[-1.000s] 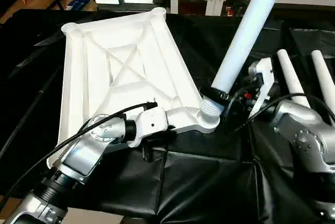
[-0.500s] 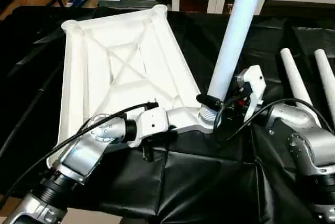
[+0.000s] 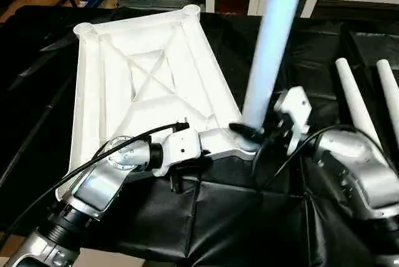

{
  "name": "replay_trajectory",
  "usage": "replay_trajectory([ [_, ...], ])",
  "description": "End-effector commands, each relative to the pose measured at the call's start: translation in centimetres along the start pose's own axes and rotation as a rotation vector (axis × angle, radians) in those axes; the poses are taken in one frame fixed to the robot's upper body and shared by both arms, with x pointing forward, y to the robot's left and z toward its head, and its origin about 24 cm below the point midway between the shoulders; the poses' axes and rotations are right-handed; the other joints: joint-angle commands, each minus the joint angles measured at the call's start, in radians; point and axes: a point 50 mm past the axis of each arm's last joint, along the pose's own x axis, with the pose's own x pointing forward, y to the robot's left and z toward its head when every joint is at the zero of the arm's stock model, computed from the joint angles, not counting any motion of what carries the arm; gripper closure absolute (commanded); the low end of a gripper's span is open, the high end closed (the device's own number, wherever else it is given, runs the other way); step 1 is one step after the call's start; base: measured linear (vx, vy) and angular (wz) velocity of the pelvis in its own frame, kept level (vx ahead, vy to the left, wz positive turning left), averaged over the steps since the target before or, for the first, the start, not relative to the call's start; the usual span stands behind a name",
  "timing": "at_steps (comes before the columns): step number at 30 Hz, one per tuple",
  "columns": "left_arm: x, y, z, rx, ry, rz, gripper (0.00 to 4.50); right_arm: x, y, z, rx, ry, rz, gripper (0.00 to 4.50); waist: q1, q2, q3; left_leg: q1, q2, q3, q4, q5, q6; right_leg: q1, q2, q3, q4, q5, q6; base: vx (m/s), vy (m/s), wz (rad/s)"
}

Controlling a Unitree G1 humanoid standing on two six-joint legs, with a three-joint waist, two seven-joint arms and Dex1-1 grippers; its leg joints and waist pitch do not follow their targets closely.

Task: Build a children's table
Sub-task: Insert table leg to table base

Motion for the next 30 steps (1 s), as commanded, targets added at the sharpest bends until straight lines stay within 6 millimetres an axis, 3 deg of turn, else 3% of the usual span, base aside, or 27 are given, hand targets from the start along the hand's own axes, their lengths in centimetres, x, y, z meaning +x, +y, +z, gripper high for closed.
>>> replay_trajectory([
  [1, 0.4, -1.2, -2.7, -0.051, 0.134, -0.043, 4.46, 0.1, 0.9, -1.7, 0.005, 0.076, 0.035, 2.59, -0.005, -0.015, -0.041, 0.035, 0.118, -0.048, -0.093, -0.191, 0.073, 0.021, -0.074, 0.045, -0.071, -0.118, -0.249, 0.0, 0.0, 0.0],
  [9, 0.4, -1.2, -2.7, -0.046, 0.136, -0.044, 4.46, -0.3, 1.4, -2.8, -0.089, 0.131, 0.057, 2.59, -0.006, -0.015, -0.041, 0.033, 0.12, -0.042, -0.096, -0.195, 0.069, 0.023, -0.075, 0.046, -0.072, -0.127, -0.24, 0.0, 0.0, 0.0],
  [17, 0.4, -1.4, -2.7, -0.043, 0.136, -0.048, 4.46, -0.6, -0.2, -2.4, -0.078, 0.06, -0.05, 2.59, -0.006, -0.015, -0.044, 0.033, 0.12, -0.042, -0.095, -0.198, 0.072, 0.024, -0.074, 0.045, -0.072, -0.127, -0.25, 0.0, 0.0, 0.0],
  [22, 0.4, -1.4, -2.7, -0.041, 0.137, -0.048, 4.46, -1.0, -0.6, -2.9, -0.081, 0.082, -0.046, 2.59, -0.006, -0.017, -0.046, 0.032, 0.119, -0.04, -0.091, -0.161, 0.089, 0.027, -0.073, 0.044, -0.066, -0.071, -0.261, 0.0, 0.0, 0.0],
  [30, 0.2, -1.3, -2.7, -0.039, 0.141, -0.047, 4.46, -0.8, 0.2, -3.3, -0.053, 0.08, 0.004, 2.59, -0.005, -0.017, -0.041, 0.033, 0.121, -0.042, -0.097, -0.212, 0.077, 0.025, -0.074, 0.045, -0.074, -0.151, -0.248, 0.0, 0.0, 0.0],
])
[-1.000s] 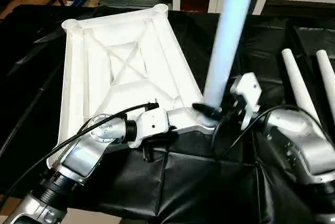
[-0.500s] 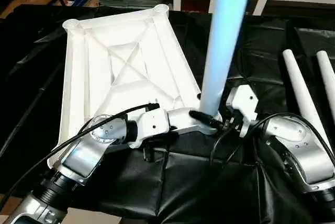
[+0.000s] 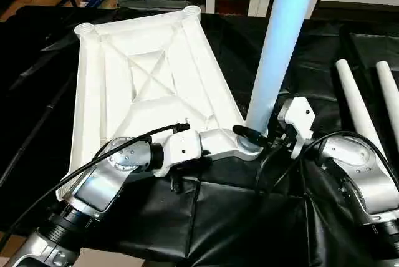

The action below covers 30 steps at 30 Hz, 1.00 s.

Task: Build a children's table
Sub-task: Insert table leg to table base

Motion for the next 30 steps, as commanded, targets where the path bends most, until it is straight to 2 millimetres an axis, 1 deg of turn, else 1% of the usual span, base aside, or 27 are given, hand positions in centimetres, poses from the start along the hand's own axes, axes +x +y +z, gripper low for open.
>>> replay_trajectory([
  [1, 0.1, -1.2, -2.7, -0.041, 0.136, -0.047, 4.46, -0.1, 1.3, -2.3, 0.079, 0.095, 0.047, 2.59, -0.004, -0.013, -0.039, 0.028, 0.117, -0.054, -0.094, -0.213, 0.075, 0.019, -0.073, 0.044, -0.072, -0.15, -0.247, 0.0, 0.0, 0.0],
  [3, 0.1, -1.2, -2.7, -0.04, 0.137, -0.048, 4.46, 0.1, 1.8, -2.3, 0.084, 0.088, 0.073, 2.59, -0.004, -0.013, -0.038, 0.028, 0.117, -0.054, -0.095, -0.22, 0.074, 0.019, -0.074, 0.044, -0.073, -0.154, -0.243, 0.0, 0.0, 0.0],
  [5, 0.1, -1.2, -2.7, -0.039, 0.138, -0.048, 4.46, 0.2, 2.1, -2.3, 0.084, 0.087, 0.089, 2.59, -0.004, -0.013, -0.039, 0.029, 0.116, -0.053, -0.095, -0.219, 0.071, 0.017, -0.073, 0.044, -0.074, -0.155, -0.242, 0.0, 0.0, 0.0],
  [7, 0.1, -1.2, -2.7, -0.039, 0.138, -0.048, 4.46, 0.3, 2.5, -2.4, 0.081, 0.092, 0.108, 2.59, -0.003, -0.013, -0.039, 0.028, 0.117, -0.054, -0.095, -0.21, 0.072, 0.019, -0.073, 0.044, -0.072, -0.141, -0.243, 0.0, 0.0, 0.0],
  [8, 0.1, -1.2, -2.7, -0.038, 0.138, -0.048, 4.46, 0.3, 2.6, -2.4, 0.076, 0.096, 0.116, 2.59, -0.003, -0.012, -0.04, 0.029, 0.117, -0.053, -0.094, -0.199, 0.075, 0.019, -0.073, 0.044, -0.07, -0.121, -0.246, 0.0, 0.0, 0.0],
  [10, 0.1, -1.2, -2.7, -0.038, 0.139, -0.048, 4.46, 0.4, 2.7, -2.5, 0.073, 0.099, 0.12, 2.59, -0.004, -0.012, -0.039, 0.028, 0.116, -0.053, -0.094, -0.198, 0.078, 0.019, -0.072, 0.043, -0.07, -0.113, -0.249, 0.0, 0.0, 0.0],
  [13, 0.1, -1.2, -2.7, -0.038, 0.138, -0.049, 4.46, 0.7, 2.9, -2.6, 0.077, 0.099, 0.127, 2.59, -0.004, -0.011, -0.037, 0.028, 0.117, -0.053, -0.096, -0.214, 0.072, 0.018, -0.072, 0.043, -0.072, -0.13, -0.248, 0.0, 0.0, 0.0],
  [15, 0.1, -1.2, -2.6, -0.037, 0.137, -0.051, 4.46, 0.9, 2.9, -2.7, 0.083, 0.1, 0.131, 2.59, -0.004, -0.01, -0.035, 0.029, 0.116, -0.053, -0.097, -0.233, 0.063, 0.017, -0.074, 0.044, -0.074, -0.155, -0.245, 0.0, 0.0, 0.0],
  [17, 0.1, -1.2, -2.6, -0.037, 0.137, -0.052, 4.46, 1.0, 2.9, -2.8, 0.085, 0.101, 0.133, 2.59, -0.005, -0.012, -0.034, 0.029, 0.117, -0.055, -0.099, -0.244, 0.056, 0.017, -0.074, 0.045, -0.076, -0.172, -0.24, 0.0, 0.0, 0.0],
  [19, 0.1, -1.3, -2.6, -0.037, 0.137, -0.053, 4.46, 1.2, 2.9, -2.8, 0.083, 0.106, 0.139, 2.59, -0.006, -0.01, -0.032, 0.03, 0.116, -0.055, -0.101, -0.261, 0.048, 0.015, -0.074, 0.045, -0.078, -0.194, -0.235, 0.0, 0.0, 0.0],
  [21, 0.2, -1.3, -2.6, -0.036, 0.138, -0.056, 4.46, 1.4, 2.8, -2.9, 0.075, 0.119, 0.16, 2.59, -0.007, -0.012, -0.03, 0.029, 0.115, -0.055, -0.102, -0.27, 0.044, 0.016, -0.075, 0.046, -0.08, -0.214, -0.232, 0.0, 0.0, 0.0],
  [24, 0.2, -1.3, -2.7, -0.036, 0.139, -0.057, 4.46, 1.7, 2.6, -2.9, 0.077, 0.122, 0.168, 2.59, -0.006, -0.013, -0.027, 0.031, 0.116, -0.056, -0.106, -0.301, 0.032, 0.013, -0.076, 0.048, -0.086, -0.277, -0.217, 0.0, 0.0, 0.0],
  [26, 0.2, -1.3, -2.7, -0.037, 0.139, -0.058, 4.46, 2.0, 2.5, -2.9, 0.101, 0.123, 0.164, 2.59, -0.006, -0.014, -0.025, 0.033, 0.115, -0.056, -0.108, -0.318, 0.024, 0.012, -0.077, 0.05, -0.091, -0.319, -0.207, 0.0, 0.0, 0.0],
  [27, 0.2, -1.4, -2.6, -0.037, 0.139, -0.058, 4.46, 2.1, 2.3, -2.9, 0.121, 0.122, 0.154, 2.59, -0.005, -0.019, -0.023, 0.033, 0.116, -0.056, -0.109, -0.321, 0.023, 0.01, -0.078, 0.052, -0.094, -0.34, -0.201, 0.0, 0.0, 0.0],
  [28, 0.2, -1.4, -2.6, -0.037, 0.139, -0.058, 4.46, 2.2, 2.2, -2.9, 0.146, 0.122, 0.148, 2.59, -0.005, -0.017, -0.023, 0.034, 0.115, -0.058, -0.11, -0.32, 0.021, 0.01, -0.077, 0.052, -0.094, -0.355, -0.198, 0.0, 0.0, 0.0],
  [30, 0.2, -1.4, -2.6, -0.037, 0.139, -0.058, 4.46, 2.2, 2.1, -3.0, 0.162, 0.121, 0.144, 2.59, -0.005, -0.017, -0.022, 0.036, 0.116, -0.057, -0.112, -0.323, 0.016, 0.007, -0.077, 0.052, -0.097, -0.368, -0.192, 0.0, 0.0, 0.0],
])
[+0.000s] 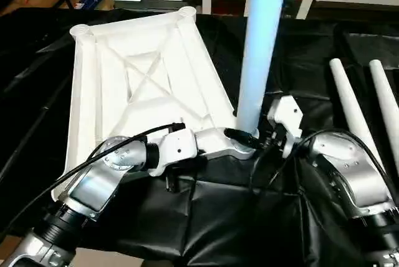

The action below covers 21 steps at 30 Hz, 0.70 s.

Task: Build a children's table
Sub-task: Insert table leg to table base

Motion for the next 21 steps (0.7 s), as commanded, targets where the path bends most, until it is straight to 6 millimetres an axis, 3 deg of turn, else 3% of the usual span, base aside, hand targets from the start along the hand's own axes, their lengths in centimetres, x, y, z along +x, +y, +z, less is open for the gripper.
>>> replay_trajectory([
  [1, 0.8, -1.6, -2.2, -0.037, 0.117, -0.071, 4.46, 0.7, 1.5, -3.0, 0.125, 0.111, 0.058, 2.59, -0.002, -0.009, -0.026, 0.025, 0.117, -0.059, -0.094, -0.323, 0.018, 0.006, -0.077, 0.052, -0.093, -0.36, -0.194, 0.0, 0.0, 0.0],
  [5, 0.8, -1.6, -2.2, -0.036, 0.118, -0.071, 4.46, 0.6, 1.0, -3.3, 0.182, 0.104, 0.031, 2.59, -0.003, -0.009, -0.025, 0.023, 0.116, -0.058, -0.095, -0.328, 0.019, 0.005, -0.076, 0.052, -0.093, -0.356, -0.196, 0.0, 0.0, 0.0],
  [12, 0.7, -1.6, -2.3, -0.035, 0.119, -0.071, 4.46, 0.3, 0.1, -3.6, 0.26, 0.068, -0.059, 2.59, -0.005, -0.007, -0.024, 0.022, 0.118, -0.064, -0.103, -0.368, -0.01, 0.004, -0.076, 0.05, -0.094, -0.376, -0.189, 0.0, 0.0, 0.0],
  [18, 0.7, -1.6, -2.3, -0.036, 0.12, -0.07, 4.46, -0.5, 0.4, -4.3, 0.307, 0.061, -0.097, 2.59, -0.002, -0.005, -0.025, 0.031, 0.118, -0.057, -0.105, -0.361, -0.024, 0.001, -0.071, 0.05, -0.094, -0.291, -0.197, 0.0, 0.0, 0.0],
  [21, 0.7, -1.6, -2.3, -0.037, 0.119, -0.069, 4.46, -0.9, 0.6, -4.6, 0.321, 0.054, -0.121, 2.59, -0.001, -0.007, -0.026, 0.028, 0.117, -0.055, -0.103, -0.327, -0.013, 0.006, -0.072, 0.049, -0.089, -0.238, -0.206, 0.0, 0.0, 0.0],
])
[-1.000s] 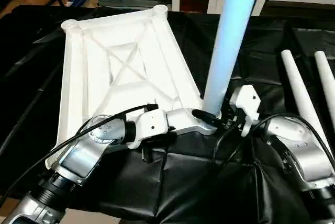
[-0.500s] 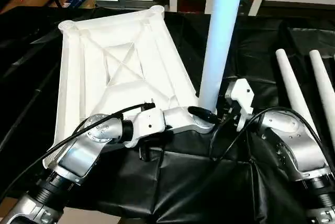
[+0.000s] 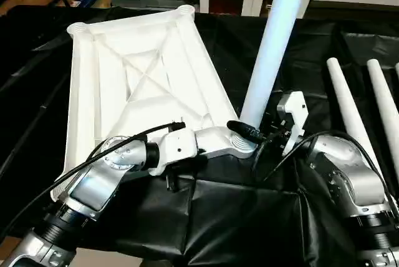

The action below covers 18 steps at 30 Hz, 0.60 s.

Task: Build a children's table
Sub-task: Insert table leg to table base

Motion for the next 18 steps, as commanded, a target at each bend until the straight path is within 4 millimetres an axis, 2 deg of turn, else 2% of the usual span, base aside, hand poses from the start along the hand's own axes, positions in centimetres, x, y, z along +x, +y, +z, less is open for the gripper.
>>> replay_trajectory([
  [1, 0.6, -1.6, -2.4, -0.041, 0.12, -0.07, 4.46, -1.0, 0.2, -3.7, 0.11, 0.127, -0.072, 2.59, -0.002, -0.001, -0.028, 0.027, 0.118, -0.055, -0.097, -0.326, -0.004, 0.005, -0.074, 0.05, -0.076, -0.234, -0.205, 0.0, 0.0, 0.0],
  [6, 0.6, -1.7, -2.4, -0.043, 0.119, -0.069, 4.46, -1.7, 0.6, -4.1, 0.136, 0.093, -0.116, 2.59, 0.002, 0.001, -0.027, 0.03, 0.12, -0.054, -0.097, -0.314, 0.003, 0.004, -0.073, 0.05, -0.076, -0.22, -0.211, 0.0, 0.0, 0.0],
  [9, 0.6, -1.7, -2.4, -0.045, 0.12, -0.068, 4.46, -2.3, 0.9, -4.3, 0.154, 0.047, -0.161, 2.59, 0.006, 0.001, -0.027, 0.037, 0.12, -0.051, -0.097, -0.34, -0.009, -0.001, -0.072, 0.052, -0.08, -0.235, -0.201, 0.0, 0.0, 0.0],
  [12, 0.6, -1.7, -2.4, -0.046, 0.119, -0.067, 4.46, -2.8, 1.3, -4.5, 0.173, 0.018, -0.19, 2.59, 0.004, 0.0, -0.028, 0.031, 0.119, -0.053, -0.098, -0.322, -0.008, 0.004, -0.07, 0.05, -0.075, -0.194, -0.201, 0.0, 0.0, 0.0],
  [14, 0.6, -1.8, -2.4, -0.047, 0.12, -0.067, 4.46, -2.9, 1.4, -4.7, 0.181, 0.003, -0.203, 2.59, 0.005, 0.001, -0.027, 0.033, 0.119, -0.051, -0.098, -0.321, -0.005, 0.002, -0.07, 0.05, -0.076, -0.193, -0.2, 0.0, 0.0, 0.0],
  [18, 0.6, -1.8, -2.5, -0.049, 0.12, -0.068, 4.46, -3.4, 2.1, -5.0, 0.174, -0.011, -0.216, 2.59, 0.006, 0.001, -0.027, 0.029, 0.118, -0.053, -0.098, -0.3, 0.004, 0.007, -0.072, 0.049, -0.074, -0.178, -0.199, 0.0, 0.0, 0.0],
])
